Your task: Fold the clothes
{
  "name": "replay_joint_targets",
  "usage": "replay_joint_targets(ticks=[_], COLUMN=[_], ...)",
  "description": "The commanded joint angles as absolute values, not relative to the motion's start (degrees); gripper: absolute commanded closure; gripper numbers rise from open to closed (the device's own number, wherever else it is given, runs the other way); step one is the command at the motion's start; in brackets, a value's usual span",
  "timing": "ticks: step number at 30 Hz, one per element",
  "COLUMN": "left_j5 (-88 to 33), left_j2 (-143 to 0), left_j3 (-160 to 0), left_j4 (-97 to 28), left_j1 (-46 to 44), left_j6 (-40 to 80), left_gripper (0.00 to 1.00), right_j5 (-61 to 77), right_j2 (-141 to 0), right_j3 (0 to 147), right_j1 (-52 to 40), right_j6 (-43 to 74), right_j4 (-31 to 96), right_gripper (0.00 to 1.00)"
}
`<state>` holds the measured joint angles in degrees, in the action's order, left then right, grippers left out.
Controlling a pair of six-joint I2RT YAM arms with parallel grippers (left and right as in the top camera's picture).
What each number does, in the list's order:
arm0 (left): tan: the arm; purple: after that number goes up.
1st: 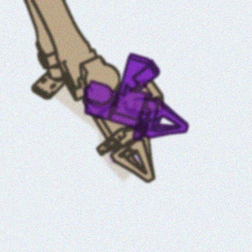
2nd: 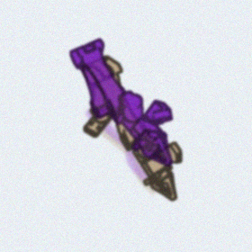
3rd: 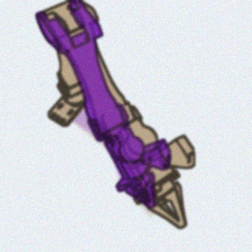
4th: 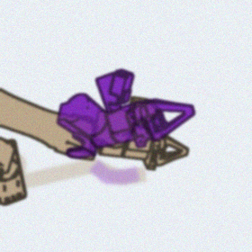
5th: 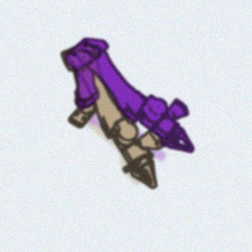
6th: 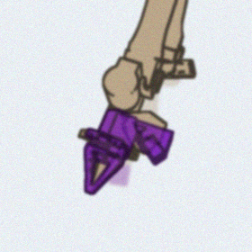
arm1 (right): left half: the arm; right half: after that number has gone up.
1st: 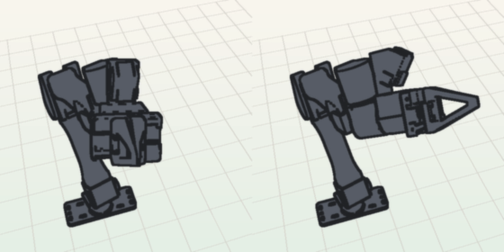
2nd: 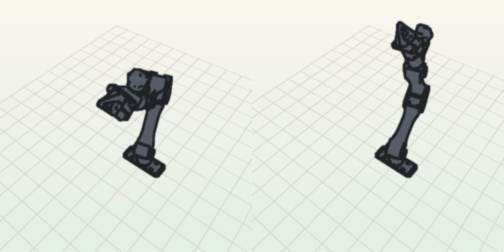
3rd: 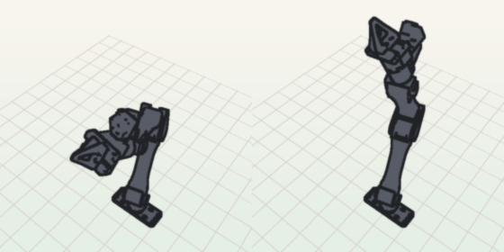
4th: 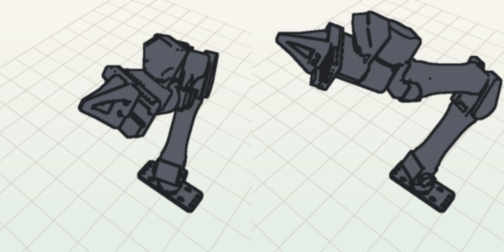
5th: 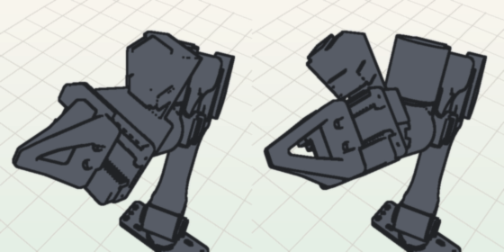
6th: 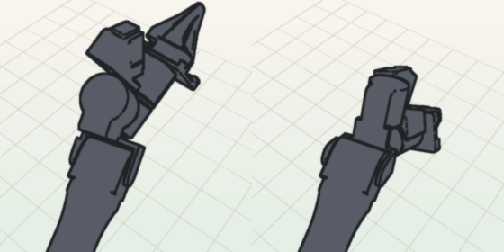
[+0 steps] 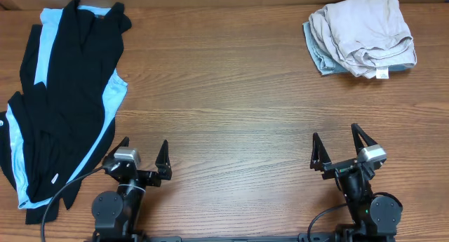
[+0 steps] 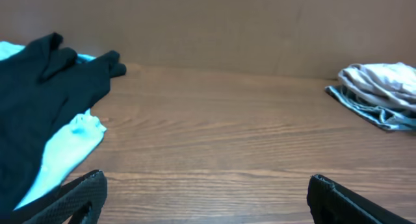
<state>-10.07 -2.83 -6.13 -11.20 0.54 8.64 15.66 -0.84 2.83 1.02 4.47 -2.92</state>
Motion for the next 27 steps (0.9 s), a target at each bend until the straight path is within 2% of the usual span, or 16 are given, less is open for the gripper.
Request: replay_joint_targets(ticks=[1,9,14,18,21,23,27], left_j5=[-10.61,-8.36,-5.85,-5.98,-5.98,-5.39,0.47], left_j2=[-5.15,-25.36,-46.68,-60.31,-68.62,-74.65,-82.02], left_j3=[-14.9,-38.28,-60.2,-72.62,-77.76,-78.76,-78.78], left_j4=[-13.34,-29.95,-48.95,-57.01,-57.41,-54.3,-50.5], left_j1=[1.1,1.1,1.1,1.1,1.1,1.13,1.93], left_j6=[8.29,6.52,-0.84,-2.83,-2.81,-2.85,-2.0], left_gripper=[0.0,0.0,0.0,0.0,0.0,0.0,0.0], right_j5=[18.9,24.23,27.77,33.56,43.42,52.07,60.29], right_j2=[-0.71,-11.05,-26.3,-39.55,-49.17,-58.46,-70.89], right_j3=[9.1,22.94,36.23,44.1,46.3,46.3,46.3], right_j1=[0.69,0.69,0.69,0.69,0.69,0.69,0.58], right_j6=[4.67,4.69,4.67,4.67,4.69,4.89,12.64], right_j4=[-2.83,3.73,14.81,19.57,14.9,6.17,-5.78], right_gripper=[0.0,0.0,0.0,0.0,0.0,0.0,0.0])
